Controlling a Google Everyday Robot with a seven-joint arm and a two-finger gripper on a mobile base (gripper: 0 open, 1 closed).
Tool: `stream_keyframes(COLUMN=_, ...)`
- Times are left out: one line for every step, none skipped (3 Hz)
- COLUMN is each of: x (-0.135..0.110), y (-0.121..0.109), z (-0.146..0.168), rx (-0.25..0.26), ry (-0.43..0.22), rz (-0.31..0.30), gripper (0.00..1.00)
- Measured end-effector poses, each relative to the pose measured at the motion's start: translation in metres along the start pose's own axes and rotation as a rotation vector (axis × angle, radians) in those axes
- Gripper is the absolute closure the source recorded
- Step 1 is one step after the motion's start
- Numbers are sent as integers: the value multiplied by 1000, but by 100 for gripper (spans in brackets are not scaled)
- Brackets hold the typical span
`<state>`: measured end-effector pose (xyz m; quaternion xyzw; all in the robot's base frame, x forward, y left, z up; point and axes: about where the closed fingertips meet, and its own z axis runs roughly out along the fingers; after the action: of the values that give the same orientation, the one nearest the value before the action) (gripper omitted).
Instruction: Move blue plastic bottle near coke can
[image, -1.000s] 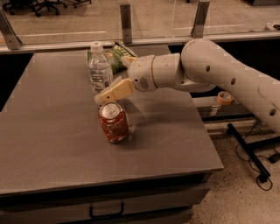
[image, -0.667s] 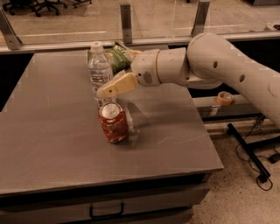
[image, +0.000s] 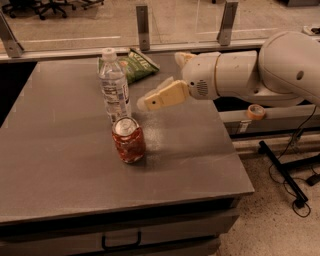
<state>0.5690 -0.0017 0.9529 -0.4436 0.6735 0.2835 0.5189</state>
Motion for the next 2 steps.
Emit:
stream_keyframes(x=-1, y=-2, z=-25, rx=56, ry=19, rz=16, gripper=0)
stream_keyframes(x=-9, y=-8, z=-21, rx=76, ry=12, rz=12, gripper=0)
